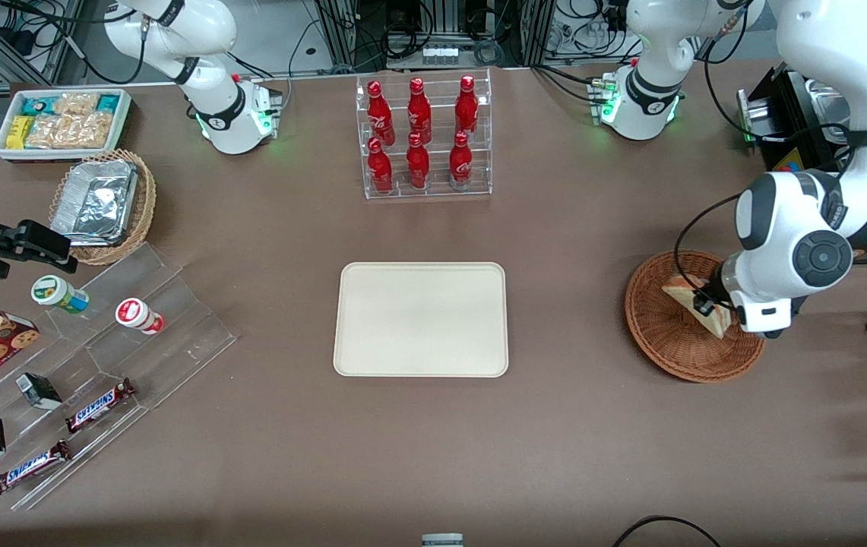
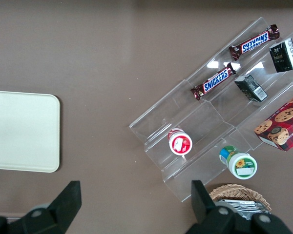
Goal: Place sandwich from basket to tray
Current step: 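Lift the sandwich with the left gripper and carry it to the cream tray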
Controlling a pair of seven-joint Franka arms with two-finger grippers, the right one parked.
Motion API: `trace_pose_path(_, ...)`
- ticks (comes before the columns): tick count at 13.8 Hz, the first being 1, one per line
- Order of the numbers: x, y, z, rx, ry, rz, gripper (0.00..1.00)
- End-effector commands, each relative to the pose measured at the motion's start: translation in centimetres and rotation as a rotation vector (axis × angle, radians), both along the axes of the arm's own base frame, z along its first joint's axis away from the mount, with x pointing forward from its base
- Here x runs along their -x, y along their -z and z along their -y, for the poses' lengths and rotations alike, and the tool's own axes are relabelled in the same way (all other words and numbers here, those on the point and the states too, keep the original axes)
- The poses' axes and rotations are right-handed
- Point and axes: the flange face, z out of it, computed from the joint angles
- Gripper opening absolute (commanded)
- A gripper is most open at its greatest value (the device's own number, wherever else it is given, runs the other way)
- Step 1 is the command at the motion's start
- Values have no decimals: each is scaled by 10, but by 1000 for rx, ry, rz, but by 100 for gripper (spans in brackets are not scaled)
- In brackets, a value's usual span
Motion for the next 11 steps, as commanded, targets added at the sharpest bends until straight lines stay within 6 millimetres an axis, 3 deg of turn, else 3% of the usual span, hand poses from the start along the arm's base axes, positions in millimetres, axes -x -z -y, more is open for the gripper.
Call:
trace_pose_path(1,1,-49,69,-26,127,-8,6)
trace_pose_path(4,8,-87,159,-17,271,30,7)
trace_pose_path(7,31,-105,245,2,414,74,9)
trace_pose_path(11,53,-76,350,47,573,136,9)
